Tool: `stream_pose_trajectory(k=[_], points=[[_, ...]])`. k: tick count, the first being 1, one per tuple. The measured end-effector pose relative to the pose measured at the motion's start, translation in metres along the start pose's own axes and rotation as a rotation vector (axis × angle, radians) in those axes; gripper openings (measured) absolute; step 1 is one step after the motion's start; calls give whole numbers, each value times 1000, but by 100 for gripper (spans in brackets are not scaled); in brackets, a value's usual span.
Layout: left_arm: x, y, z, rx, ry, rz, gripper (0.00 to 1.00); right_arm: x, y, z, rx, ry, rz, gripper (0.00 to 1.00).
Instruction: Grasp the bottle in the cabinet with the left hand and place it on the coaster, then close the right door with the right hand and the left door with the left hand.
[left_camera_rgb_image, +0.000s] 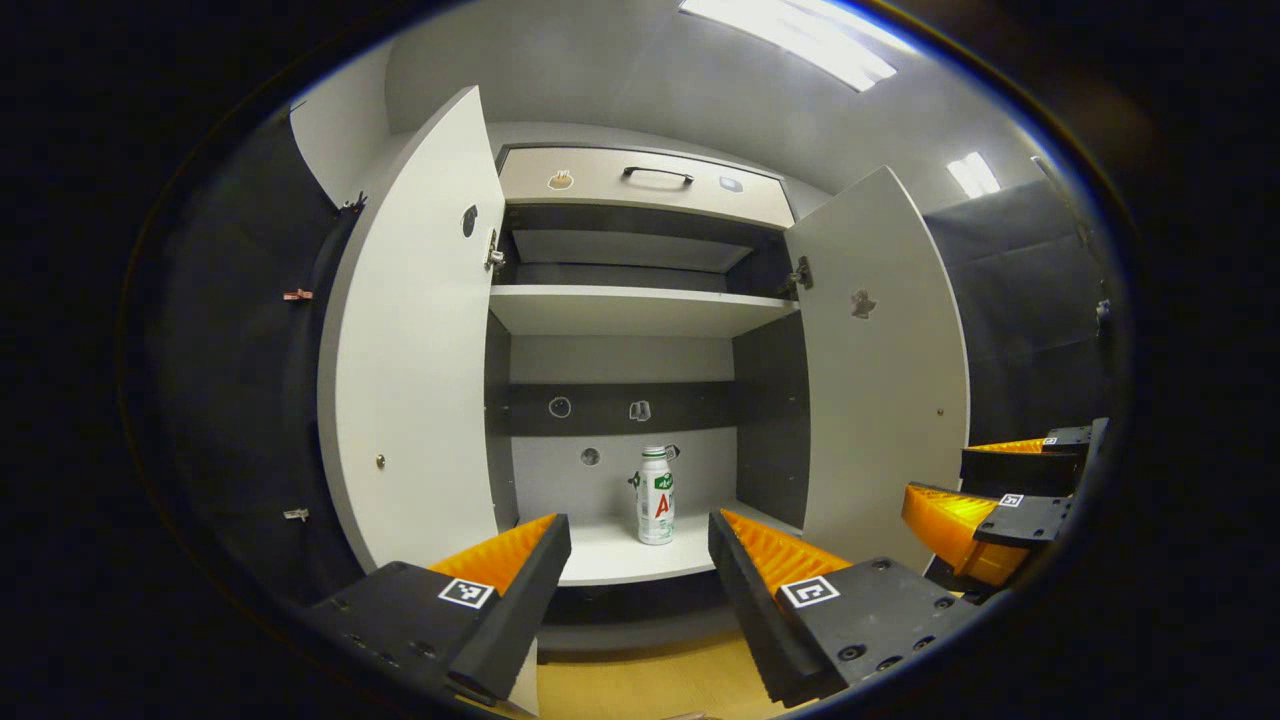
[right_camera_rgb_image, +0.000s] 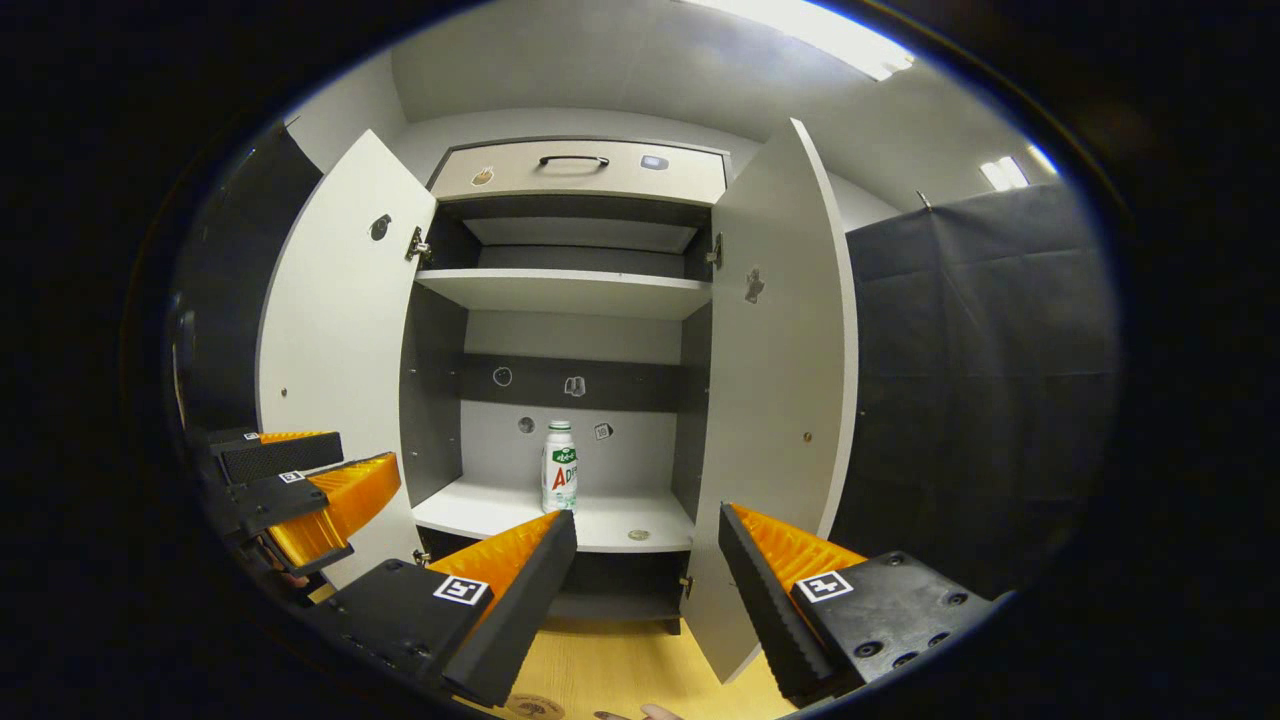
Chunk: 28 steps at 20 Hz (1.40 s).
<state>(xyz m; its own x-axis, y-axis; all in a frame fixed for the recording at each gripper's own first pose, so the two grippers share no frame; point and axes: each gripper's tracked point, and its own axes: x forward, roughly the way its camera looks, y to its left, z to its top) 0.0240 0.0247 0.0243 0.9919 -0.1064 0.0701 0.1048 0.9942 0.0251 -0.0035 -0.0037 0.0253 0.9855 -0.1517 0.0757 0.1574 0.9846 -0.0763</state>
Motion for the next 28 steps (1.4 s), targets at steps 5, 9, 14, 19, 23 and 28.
stream_pose_trajectory(k=[5, 9, 14, 19, 23, 28], points=[[12, -2, -9, -27, 20, -43, 88, -3, -9, 1, -1, 3, -52, 95], [29, 0, -13, -38, 27, -55, 89, 8, 0, 0, -12, 3, -26, 95], [65, -2, -28, -50, 63, -75, 88, 44, 23, 0, -31, -23, 42, 95], [130, -1, -35, -74, 71, -57, 89, 87, 22, -7, -40, -22, 84, 95], [189, -3, -45, -48, 77, -47, 89, 117, 12, -19, -54, -5, 101, 95], [253, -5, -77, -53, 116, -56, 89, 147, 19, -35, -65, 11, 165, 96]])
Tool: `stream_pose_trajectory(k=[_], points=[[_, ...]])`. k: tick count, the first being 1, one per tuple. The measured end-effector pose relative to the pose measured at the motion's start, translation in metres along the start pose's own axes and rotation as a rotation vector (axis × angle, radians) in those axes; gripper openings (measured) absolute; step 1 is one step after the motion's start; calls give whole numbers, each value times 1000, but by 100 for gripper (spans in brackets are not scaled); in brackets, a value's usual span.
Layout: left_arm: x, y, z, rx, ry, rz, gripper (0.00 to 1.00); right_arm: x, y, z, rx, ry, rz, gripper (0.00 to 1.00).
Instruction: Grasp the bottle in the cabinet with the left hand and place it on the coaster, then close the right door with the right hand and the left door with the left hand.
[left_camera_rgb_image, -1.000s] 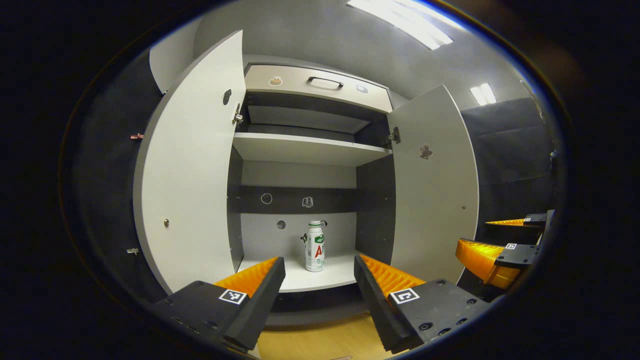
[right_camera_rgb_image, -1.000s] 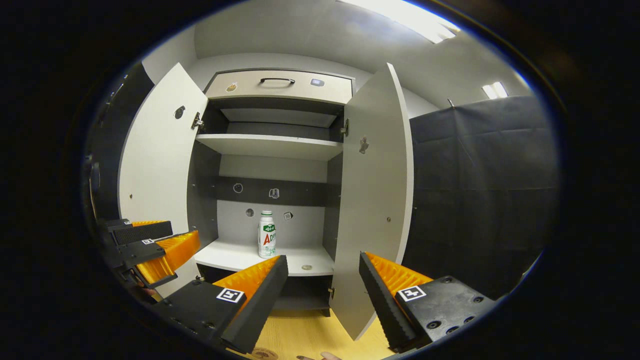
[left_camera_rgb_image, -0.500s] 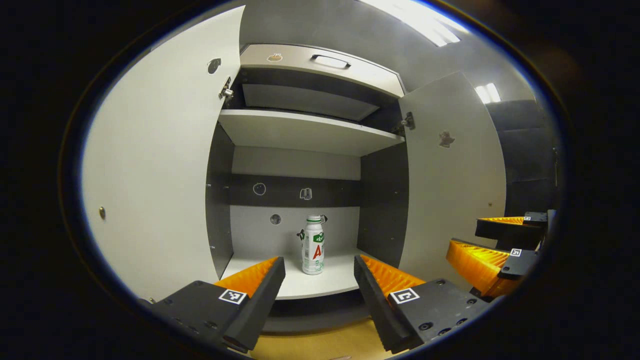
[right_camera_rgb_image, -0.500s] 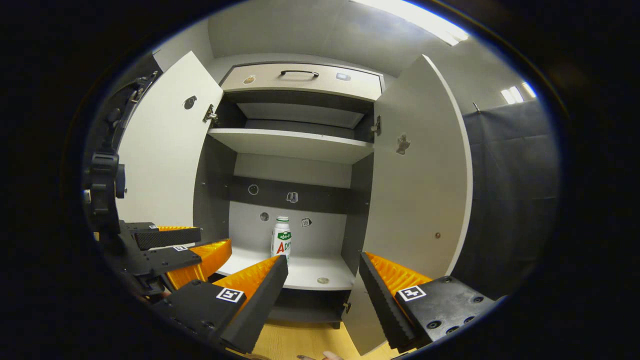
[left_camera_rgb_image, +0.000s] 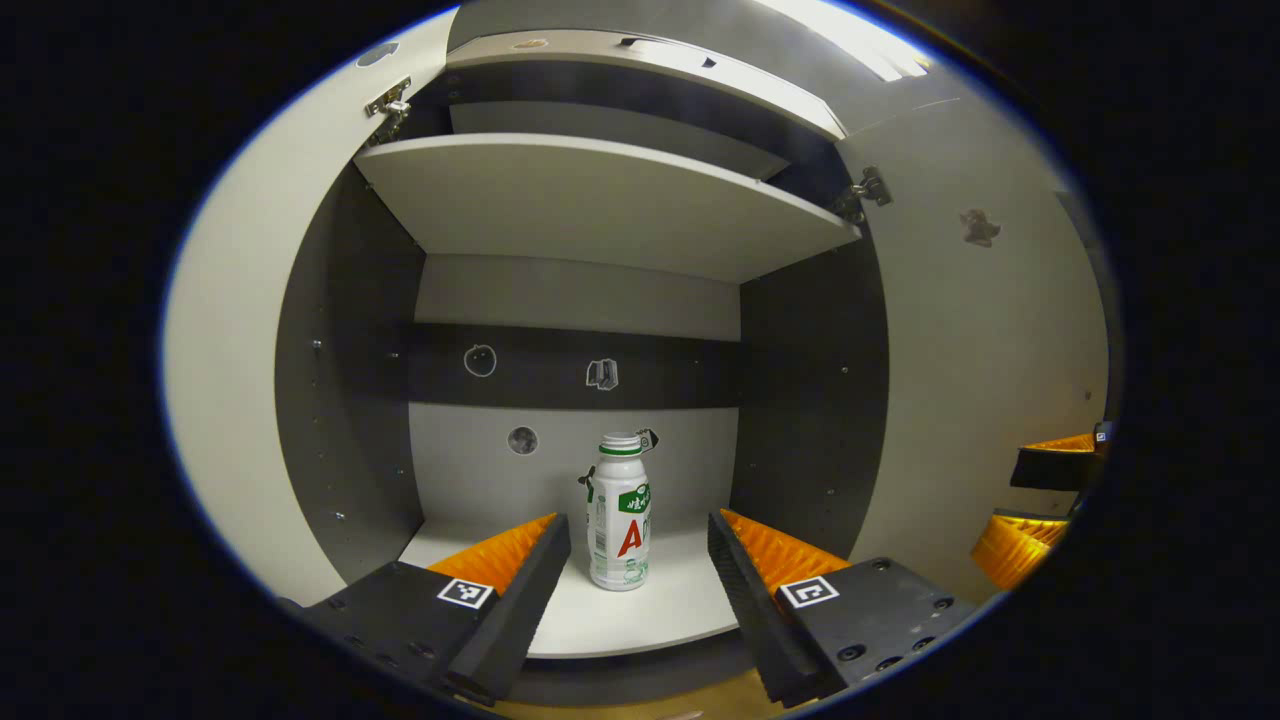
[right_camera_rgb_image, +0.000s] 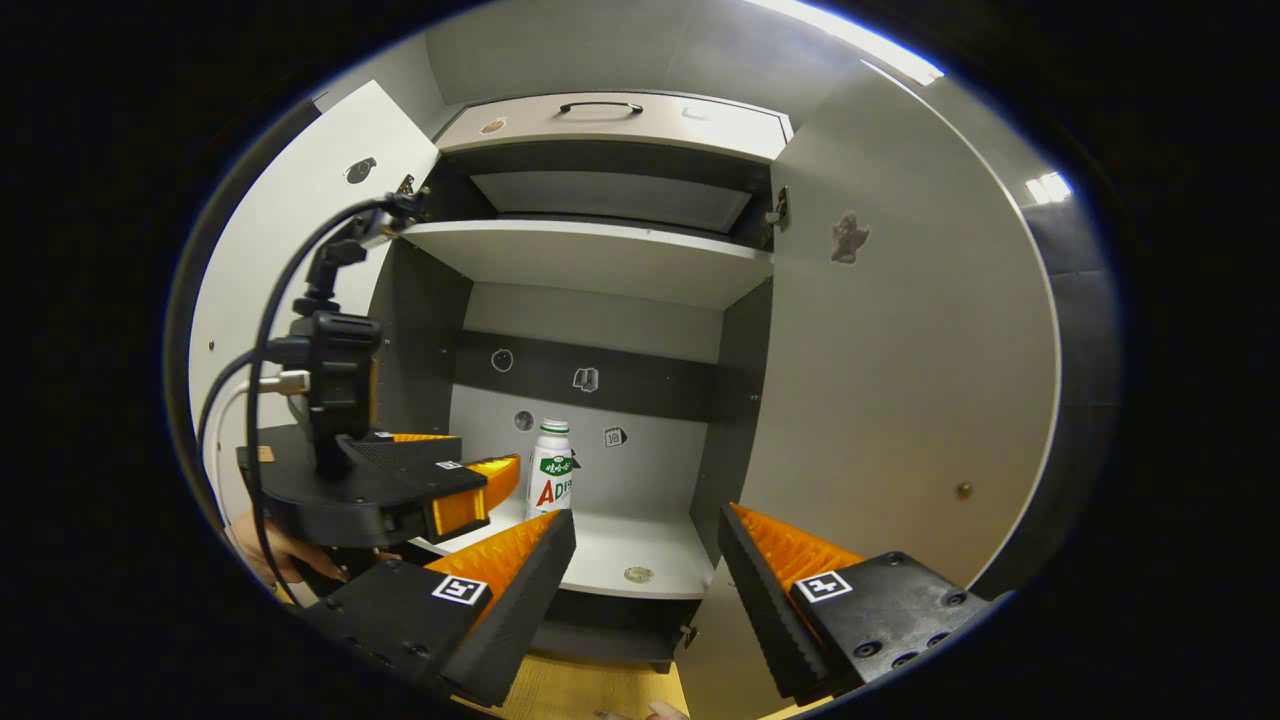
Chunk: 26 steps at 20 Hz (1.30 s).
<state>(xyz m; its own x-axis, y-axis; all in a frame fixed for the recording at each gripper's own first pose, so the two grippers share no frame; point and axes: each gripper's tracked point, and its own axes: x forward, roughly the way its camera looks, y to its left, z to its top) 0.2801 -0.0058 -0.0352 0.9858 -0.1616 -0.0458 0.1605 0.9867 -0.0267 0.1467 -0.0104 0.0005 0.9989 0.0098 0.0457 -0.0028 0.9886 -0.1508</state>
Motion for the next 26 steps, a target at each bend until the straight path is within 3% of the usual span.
stream_pose_trajectory(k=[9, 12, 23, 26], points=[[81, 12, -29, 55, 28, 54, 88, 44, 10, -22, -4, 12, 119, 96], [100, 17, -32, 26, 23, 67, 88, 55, 10, -28, 22, 24, 143, 96], [147, 20, -45, 48, 53, 34, 88, 92, 13, -30, 77, 1, 174, 95], [150, 18, -45, 52, 51, 20, 80, 99, 12, -37, 85, 13, 168, 95]])
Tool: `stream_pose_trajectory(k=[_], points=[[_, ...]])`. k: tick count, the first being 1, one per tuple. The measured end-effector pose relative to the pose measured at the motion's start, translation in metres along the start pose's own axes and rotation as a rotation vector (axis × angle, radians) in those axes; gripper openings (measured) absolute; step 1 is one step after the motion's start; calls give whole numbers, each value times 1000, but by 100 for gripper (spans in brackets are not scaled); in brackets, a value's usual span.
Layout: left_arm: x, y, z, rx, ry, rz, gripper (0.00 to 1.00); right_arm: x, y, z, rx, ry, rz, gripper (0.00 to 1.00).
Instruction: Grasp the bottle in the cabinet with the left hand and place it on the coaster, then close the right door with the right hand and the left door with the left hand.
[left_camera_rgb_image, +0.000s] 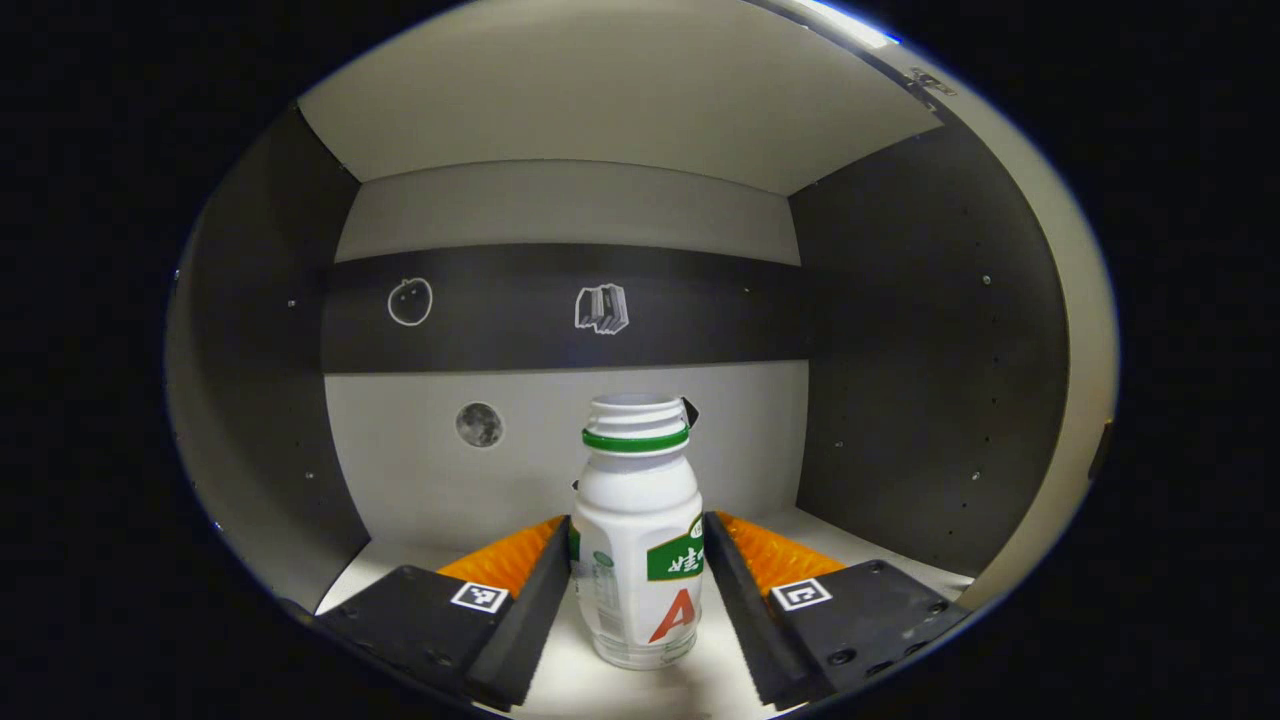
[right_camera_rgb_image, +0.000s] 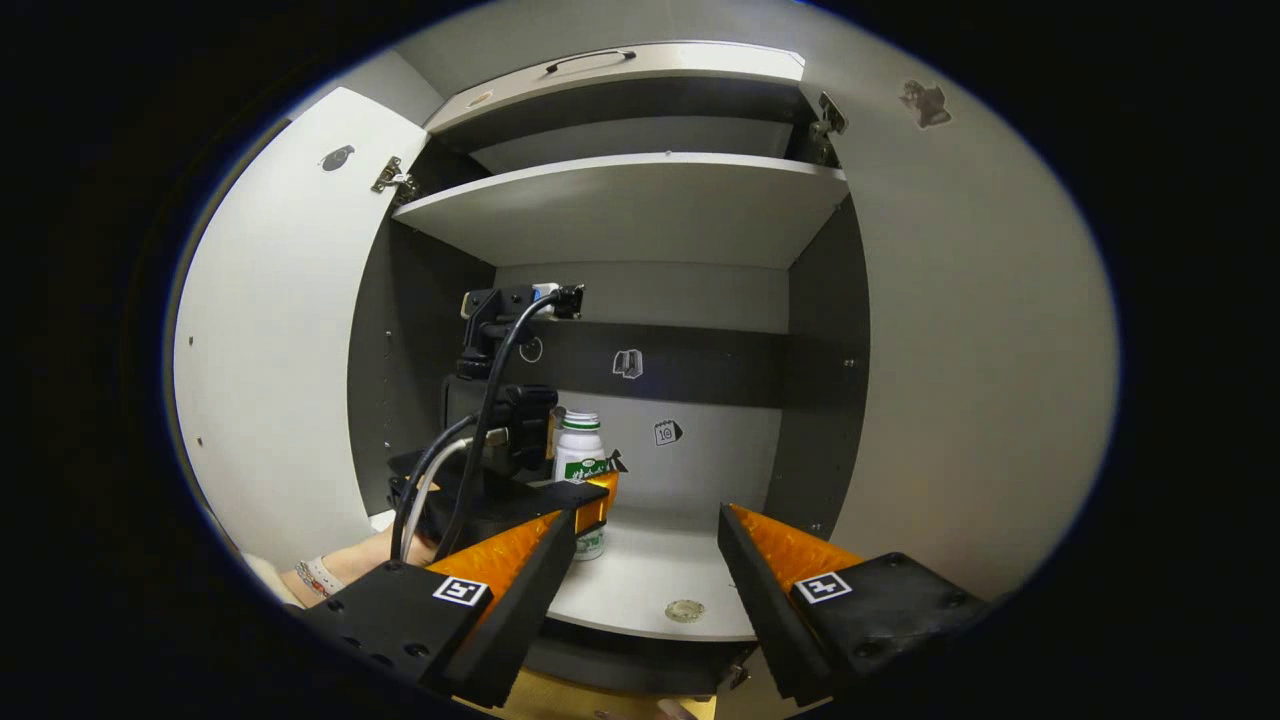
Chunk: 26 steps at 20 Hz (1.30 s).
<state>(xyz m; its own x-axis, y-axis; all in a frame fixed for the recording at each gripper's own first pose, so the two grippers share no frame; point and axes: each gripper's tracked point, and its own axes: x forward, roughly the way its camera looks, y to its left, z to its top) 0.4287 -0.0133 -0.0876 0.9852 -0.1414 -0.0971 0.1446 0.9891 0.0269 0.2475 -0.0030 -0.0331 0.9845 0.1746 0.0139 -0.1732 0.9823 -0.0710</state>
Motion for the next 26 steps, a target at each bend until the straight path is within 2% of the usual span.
stream_pose_trajectory(k=[2, 5, 8, 18, 21, 26], points=[[0, -1, 0, 2, 2, 2, 77, 1, -2, -1, -1, 4, -9, 95], [-5, -10, 2, -43, 6, -49, 76, -2, -3, 2, 11, -2, -10, 95], [-29, -11, 15, -76, -11, -53, 76, -16, -1, 7, 9, -15, 2, 95], [-155, -6, 44, -41, -85, -14, 75, -84, 13, 34, -8, -74, -16, 95], [-192, -9, 38, -29, -85, -17, 76, -104, 19, 32, -14, -59, -34, 95], [-250, -12, 24, -65, -72, -44, 75, -140, 24, 32, -30, -51, -88, 95]])
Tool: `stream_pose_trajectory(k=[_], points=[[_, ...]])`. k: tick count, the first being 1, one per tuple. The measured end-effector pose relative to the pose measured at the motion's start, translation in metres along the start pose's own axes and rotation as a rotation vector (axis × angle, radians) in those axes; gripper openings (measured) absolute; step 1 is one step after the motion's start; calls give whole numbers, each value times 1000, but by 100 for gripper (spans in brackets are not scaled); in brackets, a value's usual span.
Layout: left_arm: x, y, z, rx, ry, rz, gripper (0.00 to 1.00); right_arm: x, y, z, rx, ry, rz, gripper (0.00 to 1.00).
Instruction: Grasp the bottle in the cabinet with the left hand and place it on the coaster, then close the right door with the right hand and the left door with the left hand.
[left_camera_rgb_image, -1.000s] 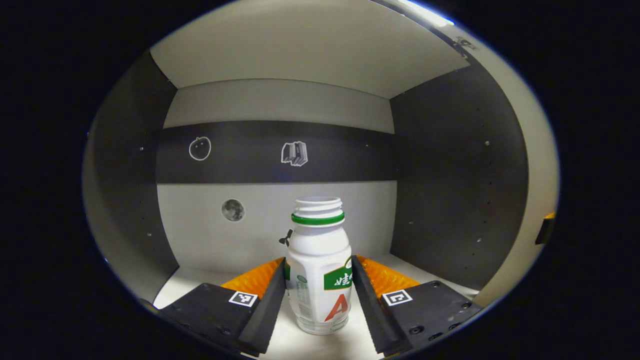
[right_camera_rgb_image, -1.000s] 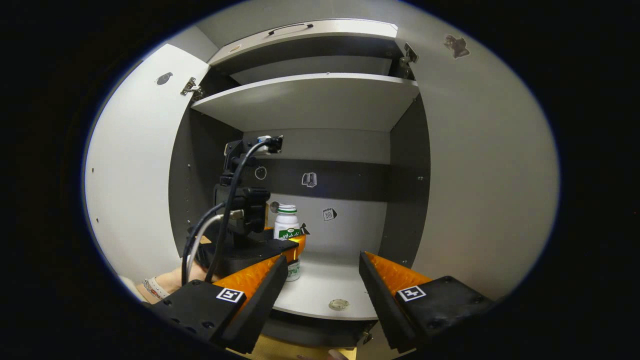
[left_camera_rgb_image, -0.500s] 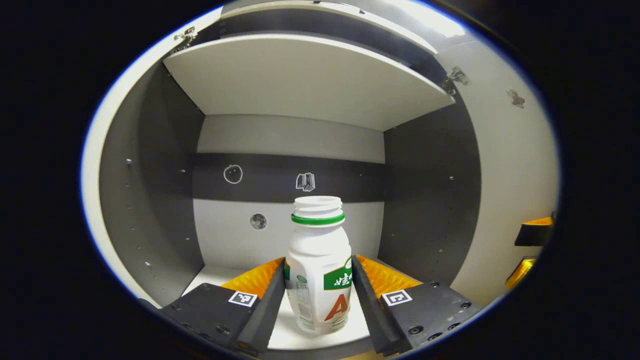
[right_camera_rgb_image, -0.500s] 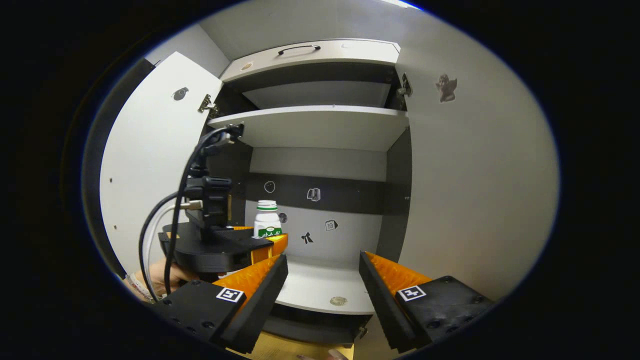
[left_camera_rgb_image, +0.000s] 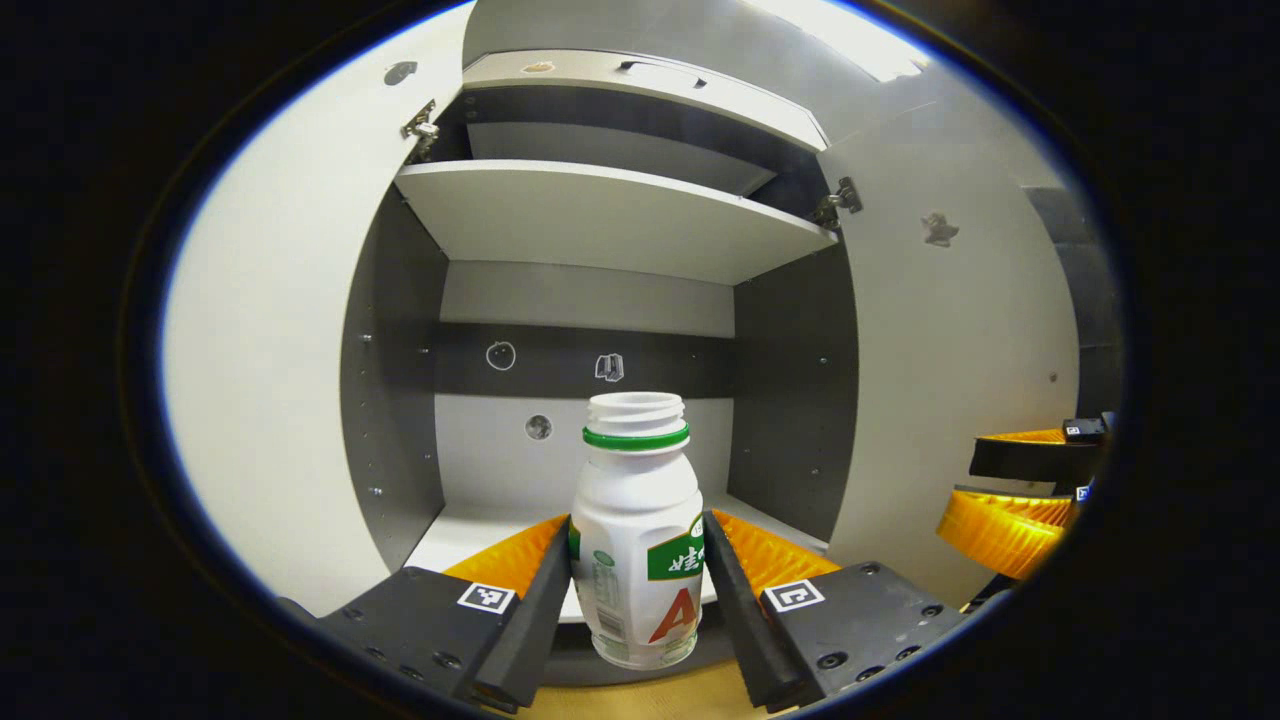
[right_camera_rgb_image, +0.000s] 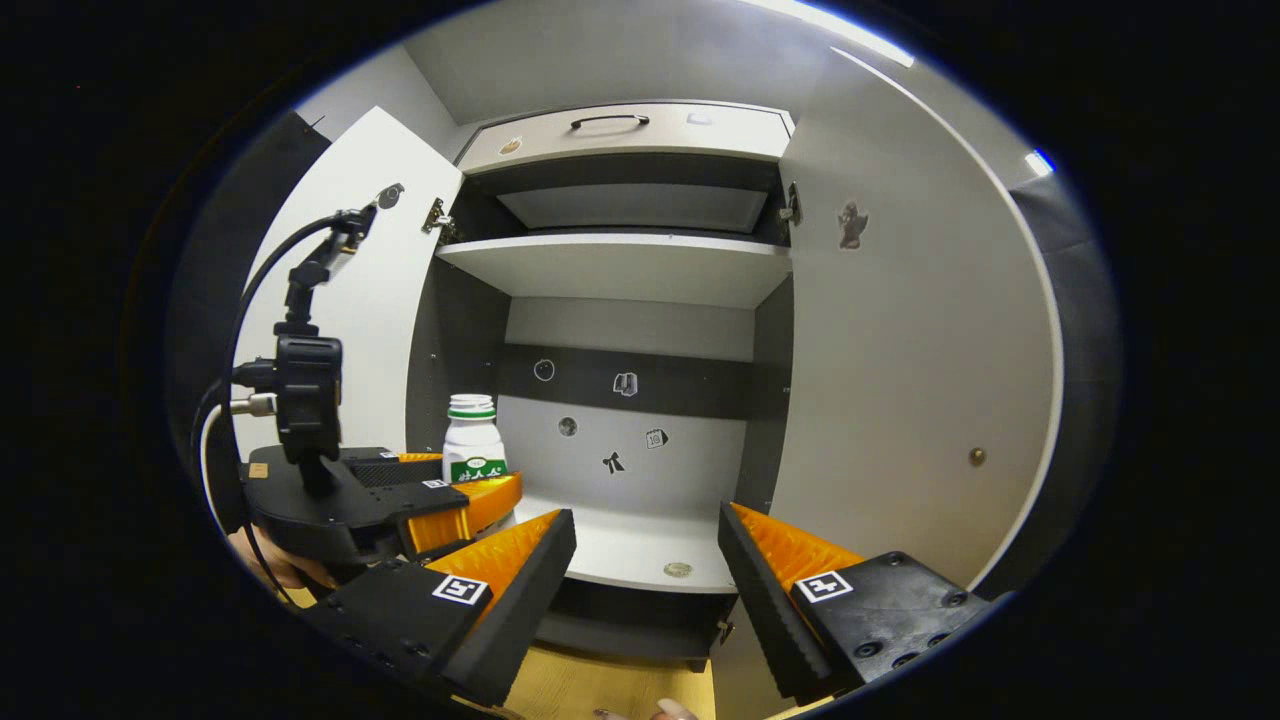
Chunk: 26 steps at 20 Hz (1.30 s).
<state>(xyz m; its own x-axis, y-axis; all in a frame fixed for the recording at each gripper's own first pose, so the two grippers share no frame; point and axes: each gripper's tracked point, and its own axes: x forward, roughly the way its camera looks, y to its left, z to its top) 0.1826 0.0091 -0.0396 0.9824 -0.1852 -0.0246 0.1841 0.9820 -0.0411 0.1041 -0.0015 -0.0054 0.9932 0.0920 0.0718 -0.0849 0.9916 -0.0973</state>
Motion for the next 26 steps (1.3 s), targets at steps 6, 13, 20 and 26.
stream_pose_trajectory(k=[6, 13, 20, 26], points=[[-60, -8, -32, -27, 22, -58, 76, -36, -1, -11, -22, 27, -85, 95], [-109, -27, -135, -48, 94, -102, 76, -62, -18, -58, -54, 77, -216, 96], [-148, -46, -257, -39, 123, -68, 76, -74, -18, -108, -79, 28, -250, 95], [-163, -55, -315, -25, 124, -15, 76, -79, -4, -177, -25, 90, -190, 96]])
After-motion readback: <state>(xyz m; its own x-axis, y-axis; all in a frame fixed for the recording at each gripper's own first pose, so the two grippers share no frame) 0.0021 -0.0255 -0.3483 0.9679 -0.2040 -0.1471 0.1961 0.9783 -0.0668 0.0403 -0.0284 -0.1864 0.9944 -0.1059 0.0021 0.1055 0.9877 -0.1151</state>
